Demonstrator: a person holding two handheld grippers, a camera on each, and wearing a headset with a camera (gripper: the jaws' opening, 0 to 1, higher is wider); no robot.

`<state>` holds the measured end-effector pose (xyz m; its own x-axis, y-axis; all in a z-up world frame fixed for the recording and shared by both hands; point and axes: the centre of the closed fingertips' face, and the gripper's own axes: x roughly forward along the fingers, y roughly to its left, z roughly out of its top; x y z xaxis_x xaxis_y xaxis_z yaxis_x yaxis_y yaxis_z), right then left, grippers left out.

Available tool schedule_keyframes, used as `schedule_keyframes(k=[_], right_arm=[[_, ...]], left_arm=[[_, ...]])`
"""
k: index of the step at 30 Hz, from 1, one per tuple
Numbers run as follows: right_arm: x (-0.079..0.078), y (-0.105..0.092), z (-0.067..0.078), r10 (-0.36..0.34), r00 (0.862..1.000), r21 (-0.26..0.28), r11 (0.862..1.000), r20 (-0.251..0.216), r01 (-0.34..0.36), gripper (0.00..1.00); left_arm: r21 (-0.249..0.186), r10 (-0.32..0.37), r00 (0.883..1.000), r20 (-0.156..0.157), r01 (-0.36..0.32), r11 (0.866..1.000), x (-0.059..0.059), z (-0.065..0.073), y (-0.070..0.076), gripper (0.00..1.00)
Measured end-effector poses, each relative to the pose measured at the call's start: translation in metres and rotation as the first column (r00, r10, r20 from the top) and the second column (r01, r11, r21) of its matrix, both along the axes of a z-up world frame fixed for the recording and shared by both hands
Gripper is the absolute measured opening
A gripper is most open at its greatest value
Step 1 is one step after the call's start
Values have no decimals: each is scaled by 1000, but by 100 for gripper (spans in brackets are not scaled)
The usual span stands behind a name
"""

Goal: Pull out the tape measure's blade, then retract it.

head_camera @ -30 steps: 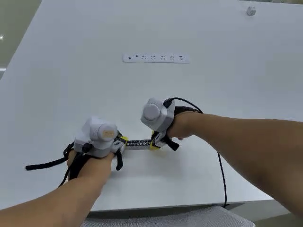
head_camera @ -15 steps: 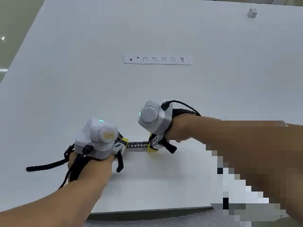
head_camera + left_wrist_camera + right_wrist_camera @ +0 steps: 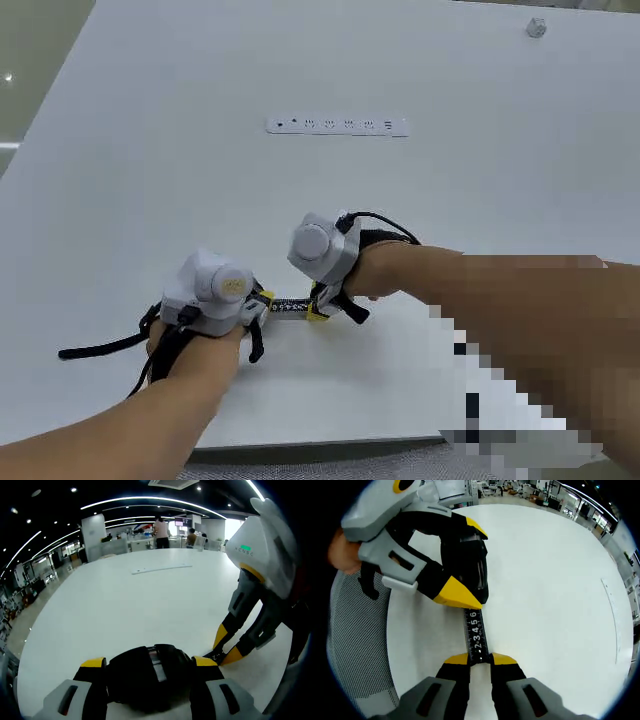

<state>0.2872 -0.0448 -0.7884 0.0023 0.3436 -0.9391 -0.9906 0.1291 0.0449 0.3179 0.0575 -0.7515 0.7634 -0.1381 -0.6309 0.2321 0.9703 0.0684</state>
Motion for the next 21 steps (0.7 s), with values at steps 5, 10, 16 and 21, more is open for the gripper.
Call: schedule_keyframes(k=[5,10,16,21], right_arm=[[1,2,0,-8,1000,8,1000,2,8,15],[1,5,0,-7,1000,16,1000,3,7,15],[1,9,-1,4,1000,20,1000,4,-4,15],[2,13,-1,0,1000,36,999,-1,0,15]], left_arm=[[1,1,1000,5,-1,1000,0,1,0,63],[-2,0,1000,4,0,1000,0,1,0,63],[-8,2,1000,5,-2,1000,0,1,1,63],[-21,5,1000,4,-5,1000,0,2,1,63]])
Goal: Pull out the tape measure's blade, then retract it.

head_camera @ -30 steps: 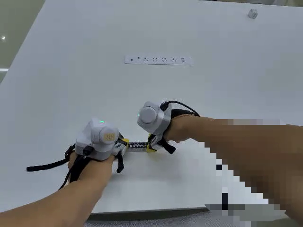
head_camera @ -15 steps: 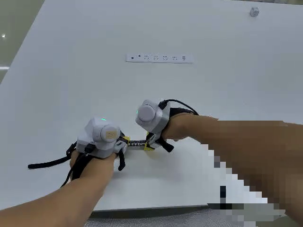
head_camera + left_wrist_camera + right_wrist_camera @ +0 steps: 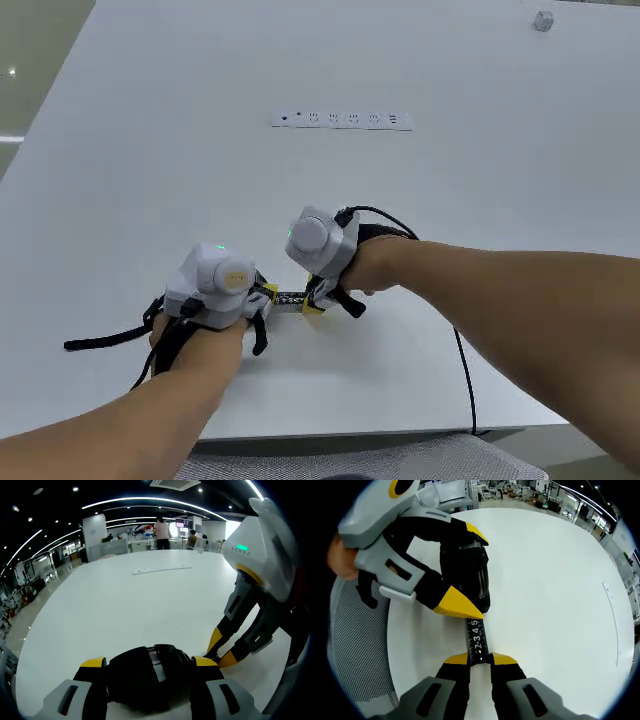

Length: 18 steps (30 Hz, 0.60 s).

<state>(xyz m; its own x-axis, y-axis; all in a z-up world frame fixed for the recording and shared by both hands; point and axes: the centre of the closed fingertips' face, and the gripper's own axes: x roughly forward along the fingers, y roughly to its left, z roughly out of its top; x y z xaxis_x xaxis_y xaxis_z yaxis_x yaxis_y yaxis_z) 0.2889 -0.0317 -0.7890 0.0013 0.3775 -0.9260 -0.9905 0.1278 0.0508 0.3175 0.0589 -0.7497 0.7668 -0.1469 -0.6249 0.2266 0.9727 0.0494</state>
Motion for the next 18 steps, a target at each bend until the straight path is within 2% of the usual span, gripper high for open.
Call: schedule_keyframes(k=[18], right_arm=[[-3,17,4,8,1000,47,999,8,-8,15]], left_arm=[[-28,-12,1000,2,12,1000,-1,0,0,63]])
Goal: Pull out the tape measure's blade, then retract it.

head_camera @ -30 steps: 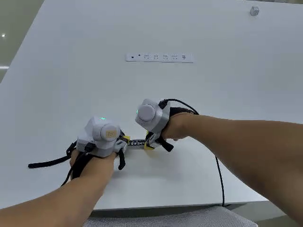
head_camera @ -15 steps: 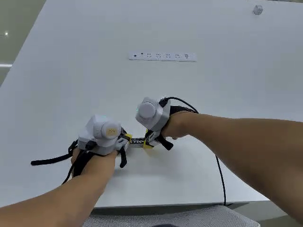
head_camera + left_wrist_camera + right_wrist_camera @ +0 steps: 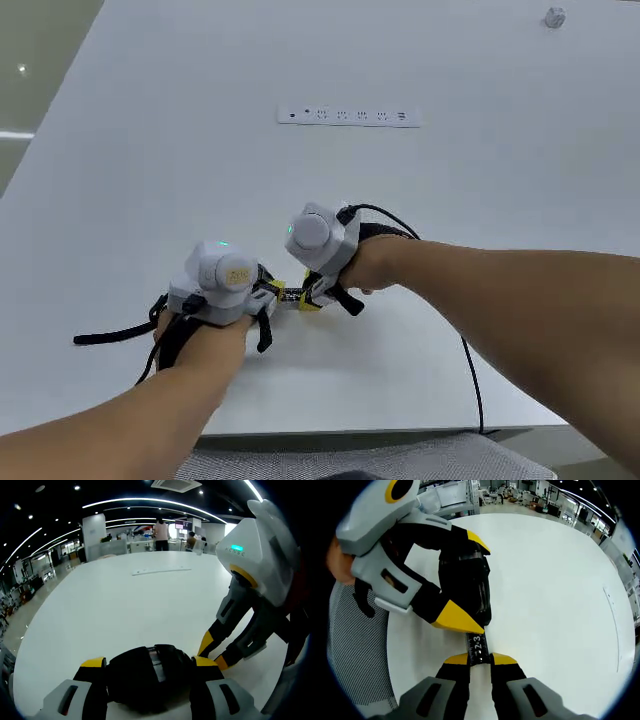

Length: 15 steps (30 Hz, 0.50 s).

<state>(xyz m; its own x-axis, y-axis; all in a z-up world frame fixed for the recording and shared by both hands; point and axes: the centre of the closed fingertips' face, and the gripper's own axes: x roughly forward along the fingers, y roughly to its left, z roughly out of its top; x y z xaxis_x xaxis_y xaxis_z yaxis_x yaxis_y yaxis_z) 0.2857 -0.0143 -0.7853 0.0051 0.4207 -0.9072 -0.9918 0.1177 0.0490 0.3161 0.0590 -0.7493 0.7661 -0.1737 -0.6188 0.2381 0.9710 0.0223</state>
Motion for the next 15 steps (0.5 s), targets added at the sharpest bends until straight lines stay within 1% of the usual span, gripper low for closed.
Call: schedule_keyframes(k=[5,9,12,15], right_arm=[[-2,10,0,4,1000,15,1000,7,-4,15],[-2,14,0,12,1000,25,1000,10,-12,16],[-1,18,-1,26,1000,38,999,13,-26,16],[-1,23,-1,21,1000,55,998,9,-21,16]], left_arm=[[-3,-4,1000,1,4,1000,-1,0,0,63],[-5,-5,1000,-1,5,1000,0,0,0,63],[-6,-8,1000,-1,8,1000,0,0,0,63],[-8,-8,1000,-2,8,1000,0,0,0,63]])
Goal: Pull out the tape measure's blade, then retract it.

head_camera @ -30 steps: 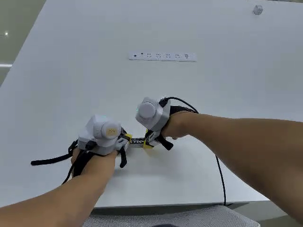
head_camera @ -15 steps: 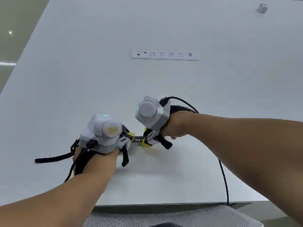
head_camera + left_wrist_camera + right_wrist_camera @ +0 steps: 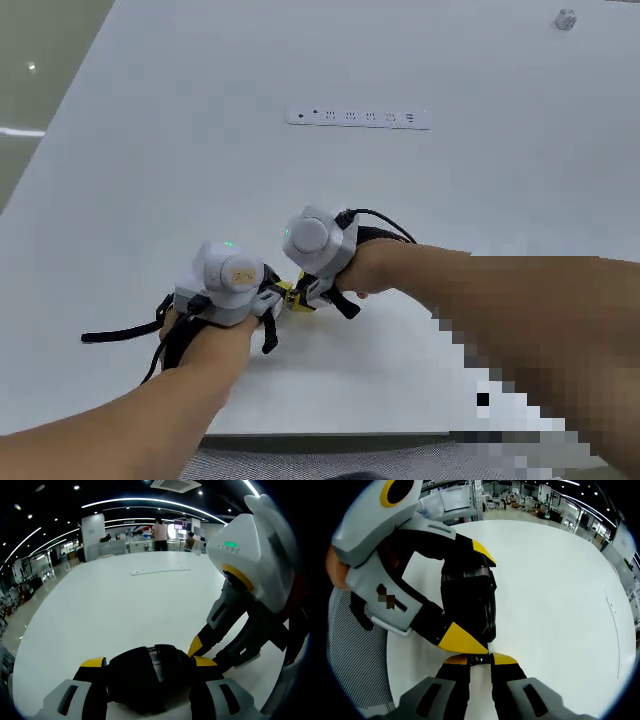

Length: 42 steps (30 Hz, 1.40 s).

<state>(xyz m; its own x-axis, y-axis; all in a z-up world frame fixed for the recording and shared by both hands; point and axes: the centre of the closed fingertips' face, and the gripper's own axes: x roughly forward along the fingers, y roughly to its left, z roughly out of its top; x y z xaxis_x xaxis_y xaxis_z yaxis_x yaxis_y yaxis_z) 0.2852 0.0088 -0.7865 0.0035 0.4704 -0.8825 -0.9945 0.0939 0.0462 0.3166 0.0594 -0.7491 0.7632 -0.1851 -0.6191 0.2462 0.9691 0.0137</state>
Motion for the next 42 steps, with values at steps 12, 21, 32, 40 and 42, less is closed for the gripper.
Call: schedule_keyframes(k=[12,21,32,40,42], right_arm=[[1,9,2,17,1000,54,998,5,-17,16],[-8,2,1,140,989,72,987,56,-144,29],[1,6,-1,74,996,114,990,56,-80,15],[1,7,-1,46,998,125,991,50,-51,15],[-1,5,-1,36,999,119,992,40,-41,19]], left_arm=[[-5,-4,1000,-3,4,1000,1,0,0,63],[-8,-4,1000,1,4,1000,3,0,0,63],[-12,-8,1000,-1,8,1000,0,-1,0,63],[-16,1,1000,-7,-1,1000,0,-2,0,64],[-35,15,1000,-12,-15,999,0,-3,0,65]])
